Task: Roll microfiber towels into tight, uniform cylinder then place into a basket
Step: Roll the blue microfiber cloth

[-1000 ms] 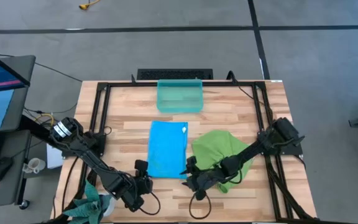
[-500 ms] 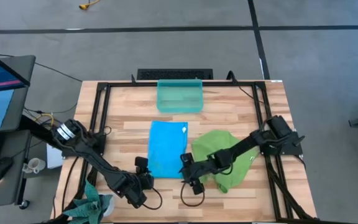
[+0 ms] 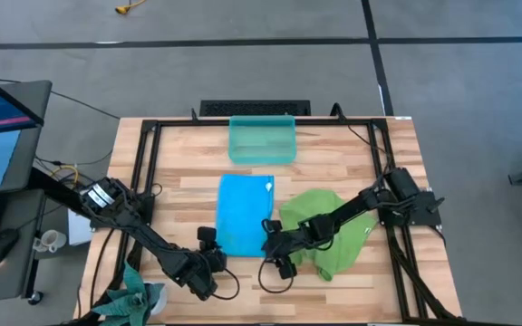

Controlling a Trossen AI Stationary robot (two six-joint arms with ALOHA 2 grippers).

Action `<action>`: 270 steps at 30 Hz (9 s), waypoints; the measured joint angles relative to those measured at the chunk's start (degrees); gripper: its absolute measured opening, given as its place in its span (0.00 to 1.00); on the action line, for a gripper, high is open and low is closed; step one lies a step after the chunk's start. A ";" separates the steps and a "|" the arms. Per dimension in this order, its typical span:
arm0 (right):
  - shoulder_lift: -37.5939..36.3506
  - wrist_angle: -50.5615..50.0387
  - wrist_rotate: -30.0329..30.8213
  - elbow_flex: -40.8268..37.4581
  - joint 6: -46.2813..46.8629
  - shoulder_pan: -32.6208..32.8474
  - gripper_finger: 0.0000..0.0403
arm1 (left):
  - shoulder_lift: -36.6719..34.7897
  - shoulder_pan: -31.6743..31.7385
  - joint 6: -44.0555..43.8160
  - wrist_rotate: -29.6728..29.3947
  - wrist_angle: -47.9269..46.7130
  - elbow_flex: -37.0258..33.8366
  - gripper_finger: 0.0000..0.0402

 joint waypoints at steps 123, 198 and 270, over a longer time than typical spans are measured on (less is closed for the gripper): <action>0.10 -42.53 24.00 23.21 8.02 -5.17 0.03 | 0.48 9.13 -14.64 0.32 -39.24 16.52 0.24; -17.97 -72.54 48.18 9.10 27.32 5.95 0.27 | -18.55 3.85 -7.16 -17.71 -23.21 9.12 0.26; -16.93 -16.96 -3.01 -4.72 5.48 -9.89 0.27 | -25.74 32.24 5.16 15.20 29.40 -19.24 0.26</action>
